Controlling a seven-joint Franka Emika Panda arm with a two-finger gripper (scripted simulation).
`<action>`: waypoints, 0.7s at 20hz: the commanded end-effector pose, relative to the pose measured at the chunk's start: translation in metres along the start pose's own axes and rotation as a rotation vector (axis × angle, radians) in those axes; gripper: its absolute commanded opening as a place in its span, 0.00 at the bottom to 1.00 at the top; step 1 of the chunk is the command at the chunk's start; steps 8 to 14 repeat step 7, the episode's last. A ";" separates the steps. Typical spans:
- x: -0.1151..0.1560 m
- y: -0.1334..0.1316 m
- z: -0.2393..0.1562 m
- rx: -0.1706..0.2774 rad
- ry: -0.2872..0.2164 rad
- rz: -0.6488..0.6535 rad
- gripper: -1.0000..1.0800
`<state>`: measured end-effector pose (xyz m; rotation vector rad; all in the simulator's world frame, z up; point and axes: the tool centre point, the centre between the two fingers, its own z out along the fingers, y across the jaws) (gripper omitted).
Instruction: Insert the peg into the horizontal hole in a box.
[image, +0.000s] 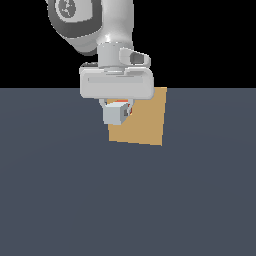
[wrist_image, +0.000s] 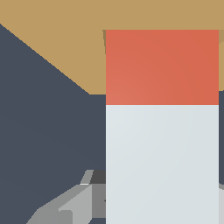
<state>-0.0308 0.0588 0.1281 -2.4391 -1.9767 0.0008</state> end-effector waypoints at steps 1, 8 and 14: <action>0.015 0.002 -0.002 -0.005 0.001 0.002 0.00; 0.028 0.003 -0.003 -0.005 0.002 0.002 0.00; 0.028 0.003 -0.003 -0.005 0.002 0.002 0.00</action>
